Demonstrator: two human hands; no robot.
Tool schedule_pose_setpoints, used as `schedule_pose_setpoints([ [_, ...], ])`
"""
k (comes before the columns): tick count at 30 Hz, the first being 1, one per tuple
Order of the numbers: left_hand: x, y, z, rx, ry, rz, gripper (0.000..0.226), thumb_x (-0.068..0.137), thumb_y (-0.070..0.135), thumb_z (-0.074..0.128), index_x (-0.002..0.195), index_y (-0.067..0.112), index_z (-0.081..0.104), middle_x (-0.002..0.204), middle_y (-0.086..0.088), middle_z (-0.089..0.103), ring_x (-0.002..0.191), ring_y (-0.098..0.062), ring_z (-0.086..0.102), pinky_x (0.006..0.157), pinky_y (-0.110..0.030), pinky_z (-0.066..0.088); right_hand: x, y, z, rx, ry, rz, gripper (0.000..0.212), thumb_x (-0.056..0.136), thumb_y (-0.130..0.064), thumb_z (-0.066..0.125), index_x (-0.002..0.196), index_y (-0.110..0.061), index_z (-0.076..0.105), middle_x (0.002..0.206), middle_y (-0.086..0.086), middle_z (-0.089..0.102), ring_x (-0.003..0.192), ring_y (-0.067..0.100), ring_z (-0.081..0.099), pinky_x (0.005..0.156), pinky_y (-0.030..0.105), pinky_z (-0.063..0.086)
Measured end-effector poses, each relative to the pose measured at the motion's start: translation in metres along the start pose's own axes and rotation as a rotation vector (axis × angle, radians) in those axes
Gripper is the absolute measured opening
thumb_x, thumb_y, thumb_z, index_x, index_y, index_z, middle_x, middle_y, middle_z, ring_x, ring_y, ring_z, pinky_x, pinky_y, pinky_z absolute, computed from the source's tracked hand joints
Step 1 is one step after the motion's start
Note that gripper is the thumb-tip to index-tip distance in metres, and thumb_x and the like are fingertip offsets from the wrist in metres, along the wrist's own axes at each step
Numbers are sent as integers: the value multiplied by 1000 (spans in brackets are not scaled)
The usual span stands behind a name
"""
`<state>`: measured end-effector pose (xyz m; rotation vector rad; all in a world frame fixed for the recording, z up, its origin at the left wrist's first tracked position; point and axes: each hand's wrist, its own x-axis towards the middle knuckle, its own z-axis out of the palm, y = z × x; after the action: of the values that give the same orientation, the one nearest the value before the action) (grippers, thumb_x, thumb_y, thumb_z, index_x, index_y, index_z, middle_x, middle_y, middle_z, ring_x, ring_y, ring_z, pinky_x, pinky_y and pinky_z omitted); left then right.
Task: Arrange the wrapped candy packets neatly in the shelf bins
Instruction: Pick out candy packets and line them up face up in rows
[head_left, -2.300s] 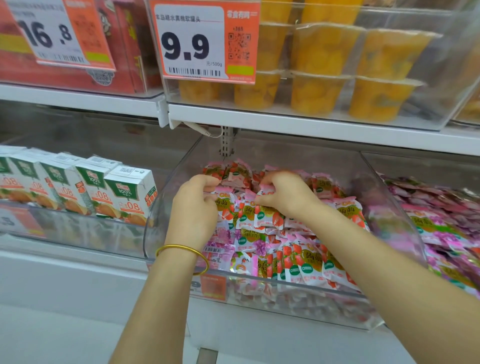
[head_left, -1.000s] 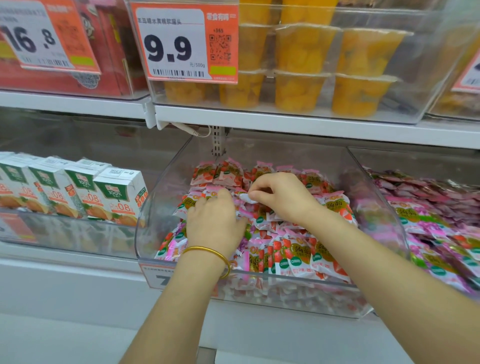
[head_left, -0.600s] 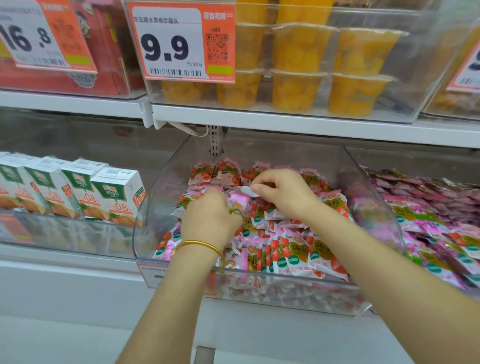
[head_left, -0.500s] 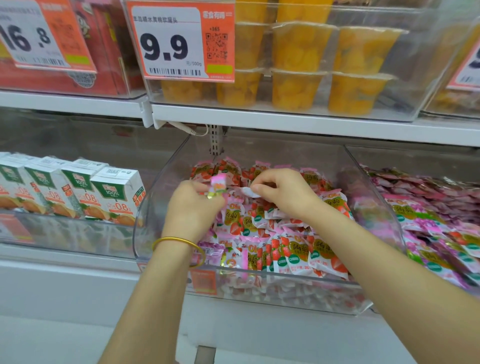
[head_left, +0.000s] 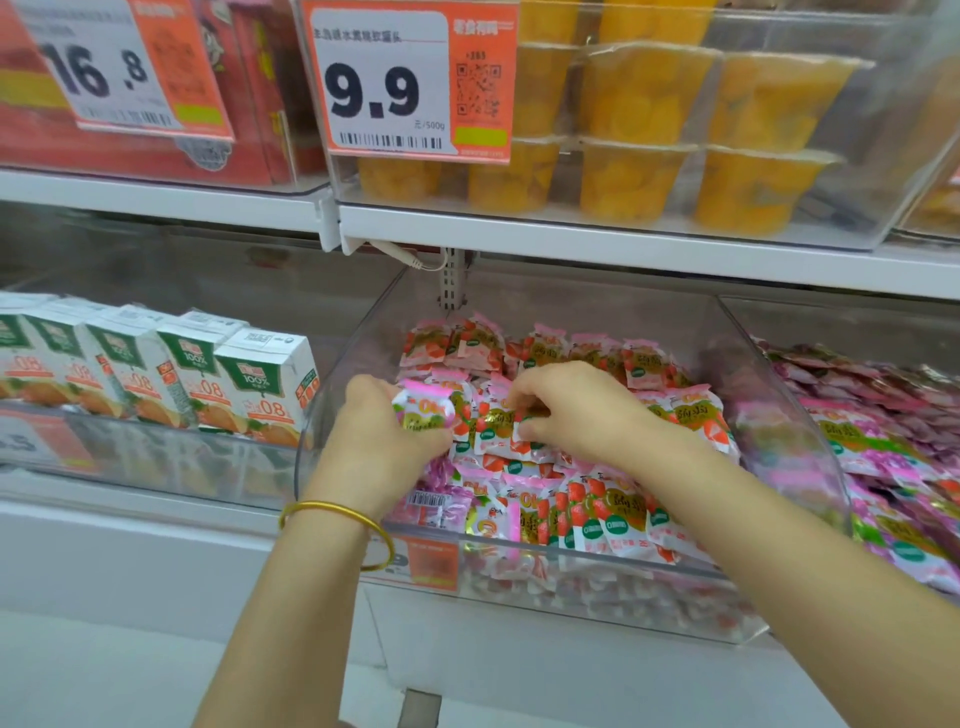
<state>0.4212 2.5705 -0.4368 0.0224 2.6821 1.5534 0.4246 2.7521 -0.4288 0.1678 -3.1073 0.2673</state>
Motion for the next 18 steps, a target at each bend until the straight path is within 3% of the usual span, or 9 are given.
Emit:
schedule_pose_setpoints([
  [2, -7, -1, -5, 74, 14, 20, 54, 73, 24, 77, 110, 8, 41, 100, -4, 55, 87, -22, 56, 67, -32, 46, 3, -5, -4, 62, 77, 3, 30, 91, -19, 58, 121, -20, 58, 119, 0, 62, 106, 19, 59, 89, 39, 51],
  [5, -11, -2, -13, 21, 89, 135, 46, 75, 22, 76, 104, 15, 41, 88, 5, 57, 75, -8, 57, 63, -23, 49, 10, -17, -7, 194, 163, -21, 27, 91, -9, 55, 115, -18, 63, 115, -1, 65, 103, 14, 60, 90, 31, 51],
  [7, -12, -1, -18, -9, 179, 242, 40, 79, 17, 71, 107, 19, 42, 88, 13, 52, 72, 4, 51, 56, -5, 41, 12, -28, -6, 351, 112, -24, 21, 91, -7, 56, 107, -15, 66, 102, -1, 67, 90, 12, 64, 75, 21, 52],
  [9, -11, -1, -24, -90, 266, 306, 36, 81, 14, 69, 108, 19, 44, 92, 11, 53, 77, 3, 53, 56, 1, 37, 13, -39, -2, 387, 23, -42, 15, 92, -12, 56, 102, -12, 67, 89, -1, 65, 81, 16, 66, 64, 20, 49],
  [14, -10, -8, -29, -146, 290, 341, 33, 82, 11, 66, 107, 19, 46, 92, 11, 57, 80, 3, 56, 57, 1, 38, 14, -54, 14, 336, -93, -37, 39, 84, -36, 67, 111, -9, 60, 91, 0, 61, 82, 17, 56, 62, 27, 42],
  [16, -11, -8, -29, -149, 285, 343, 33, 82, 10, 66, 105, 21, 45, 91, 13, 56, 77, 5, 55, 56, 0, 38, 13, -59, 18, 428, -137, 13, 55, 77, -36, 75, 118, -9, 51, 85, -5, 50, 81, 15, 51, 56, 22, 35],
  [18, -10, -9, -29, -152, 281, 343, 34, 82, 10, 66, 105, 21, 45, 91, 13, 56, 77, 5, 55, 57, -1, 40, 14, -59, 20, 482, -158, 47, 58, 76, -28, 78, 120, -4, 50, 84, 1, 51, 79, 16, 51, 56, 23, 36],
])
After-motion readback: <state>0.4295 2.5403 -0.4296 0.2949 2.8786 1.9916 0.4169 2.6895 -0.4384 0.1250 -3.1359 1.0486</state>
